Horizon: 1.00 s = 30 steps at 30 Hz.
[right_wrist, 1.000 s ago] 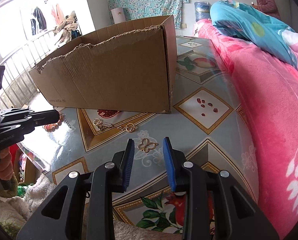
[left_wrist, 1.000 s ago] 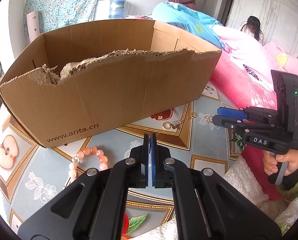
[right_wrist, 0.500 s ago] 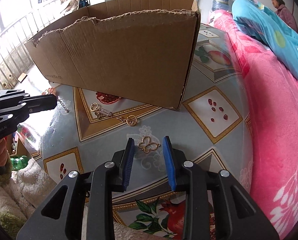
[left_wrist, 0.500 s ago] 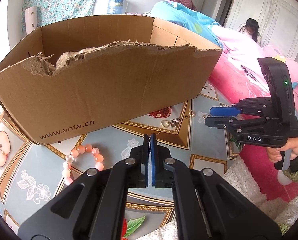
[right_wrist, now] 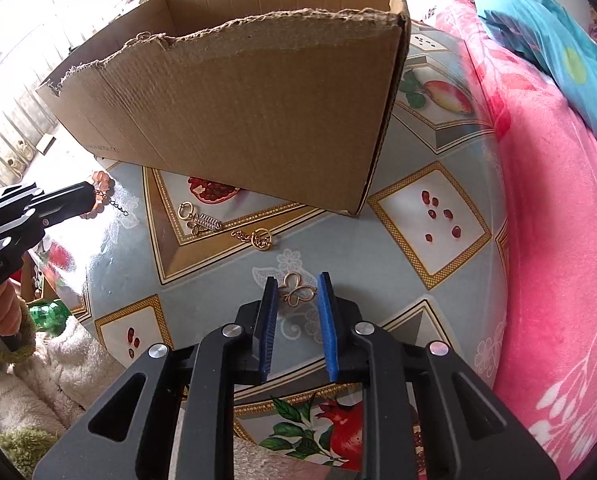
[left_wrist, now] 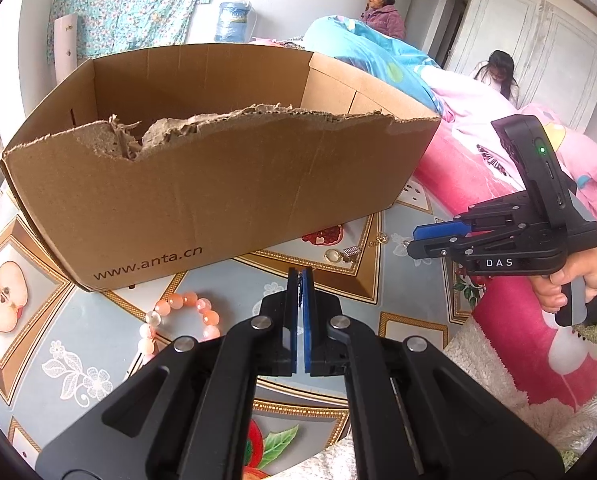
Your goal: Organize jewelry
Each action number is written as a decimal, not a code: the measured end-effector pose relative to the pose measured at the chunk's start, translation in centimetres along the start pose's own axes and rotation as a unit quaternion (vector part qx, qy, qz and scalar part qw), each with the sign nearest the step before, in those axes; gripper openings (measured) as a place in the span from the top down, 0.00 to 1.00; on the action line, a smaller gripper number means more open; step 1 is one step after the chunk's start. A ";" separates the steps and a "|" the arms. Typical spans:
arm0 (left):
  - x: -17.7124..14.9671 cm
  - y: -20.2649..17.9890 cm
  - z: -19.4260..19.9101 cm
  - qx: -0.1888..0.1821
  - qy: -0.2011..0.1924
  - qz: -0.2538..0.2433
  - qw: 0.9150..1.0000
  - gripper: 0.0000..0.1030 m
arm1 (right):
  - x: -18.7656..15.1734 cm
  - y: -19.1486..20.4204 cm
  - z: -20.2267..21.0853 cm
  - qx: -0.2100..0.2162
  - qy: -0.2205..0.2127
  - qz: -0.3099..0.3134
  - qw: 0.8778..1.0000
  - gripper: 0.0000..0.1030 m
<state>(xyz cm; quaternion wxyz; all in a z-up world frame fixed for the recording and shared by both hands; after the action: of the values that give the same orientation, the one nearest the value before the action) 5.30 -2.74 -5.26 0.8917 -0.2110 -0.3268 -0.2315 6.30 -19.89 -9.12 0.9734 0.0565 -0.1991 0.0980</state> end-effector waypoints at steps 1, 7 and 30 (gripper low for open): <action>0.0 0.0 0.0 0.000 0.000 -0.001 1.000 0.99 | 0.1 -0.1 0.0 0.003 0.002 -0.003 1.000 0.80; 0.1 -0.1 0.3 -0.001 -0.004 -0.005 1.000 0.99 | 0.9 -1.4 -0.3 0.029 0.014 -0.020 0.999 0.80; 2.4 -1.0 3.5 -0.041 -0.047 -0.013 0.998 0.99 | 0.6 0.3 7.5 0.046 -0.066 -0.016 0.997 0.80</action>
<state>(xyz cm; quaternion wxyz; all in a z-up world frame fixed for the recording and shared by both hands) 4.68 -2.36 -1.01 0.8629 -0.2539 -0.3613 -0.2458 3.99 -20.57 -1.99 0.9558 0.1109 -0.2577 0.0875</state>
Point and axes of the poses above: each gripper's, at about its wrist camera, not at the fingertips, and z roughly against the way its jaws point, y to its left, x to its top, the point moved 1 cm from there along -z, roughly the way its jaws point, and after that the axes turned 2 degrees about y, right-handed, at the moved point
